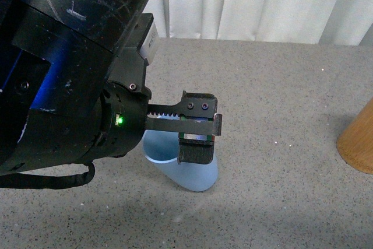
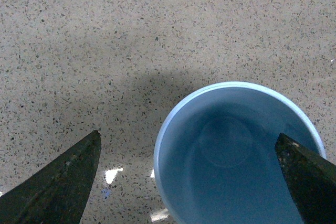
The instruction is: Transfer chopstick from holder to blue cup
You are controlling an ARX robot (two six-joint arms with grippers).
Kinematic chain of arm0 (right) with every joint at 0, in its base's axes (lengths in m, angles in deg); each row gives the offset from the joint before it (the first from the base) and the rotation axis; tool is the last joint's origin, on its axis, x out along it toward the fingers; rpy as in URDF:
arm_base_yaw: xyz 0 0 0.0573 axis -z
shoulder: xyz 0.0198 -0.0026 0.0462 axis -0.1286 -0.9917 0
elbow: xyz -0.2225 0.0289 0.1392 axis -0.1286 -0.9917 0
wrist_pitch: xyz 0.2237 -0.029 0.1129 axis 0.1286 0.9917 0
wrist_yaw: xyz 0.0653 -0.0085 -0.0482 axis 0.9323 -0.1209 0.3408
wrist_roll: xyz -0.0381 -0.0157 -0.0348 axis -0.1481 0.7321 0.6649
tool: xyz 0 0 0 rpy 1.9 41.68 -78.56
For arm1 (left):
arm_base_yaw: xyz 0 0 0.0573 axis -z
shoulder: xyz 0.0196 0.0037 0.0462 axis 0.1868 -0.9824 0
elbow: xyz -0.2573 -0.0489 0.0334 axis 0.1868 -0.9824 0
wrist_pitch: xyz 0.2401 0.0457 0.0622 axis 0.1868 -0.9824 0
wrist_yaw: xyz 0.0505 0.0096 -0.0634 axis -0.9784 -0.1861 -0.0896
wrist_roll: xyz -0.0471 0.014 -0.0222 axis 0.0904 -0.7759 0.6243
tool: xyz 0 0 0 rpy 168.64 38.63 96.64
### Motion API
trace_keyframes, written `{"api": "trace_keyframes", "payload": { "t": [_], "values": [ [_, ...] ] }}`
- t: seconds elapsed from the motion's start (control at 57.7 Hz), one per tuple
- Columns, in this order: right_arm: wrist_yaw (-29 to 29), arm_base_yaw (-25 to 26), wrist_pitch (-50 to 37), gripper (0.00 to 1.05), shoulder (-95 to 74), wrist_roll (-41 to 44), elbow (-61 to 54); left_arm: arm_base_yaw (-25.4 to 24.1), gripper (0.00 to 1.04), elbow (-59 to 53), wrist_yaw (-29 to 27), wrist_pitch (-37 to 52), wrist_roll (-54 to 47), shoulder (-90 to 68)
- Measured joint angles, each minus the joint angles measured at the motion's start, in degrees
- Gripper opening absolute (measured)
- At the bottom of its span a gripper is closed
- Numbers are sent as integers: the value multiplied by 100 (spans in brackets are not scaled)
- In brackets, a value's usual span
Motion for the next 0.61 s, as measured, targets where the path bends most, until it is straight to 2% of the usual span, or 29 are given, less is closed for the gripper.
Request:
{"api": "trace_keyframes", "payload": {
  "t": [0.606],
  "values": [
    [2,0,0,95,0,0,0,11,98,-48,-2,-33,70,98]
  ]
}}
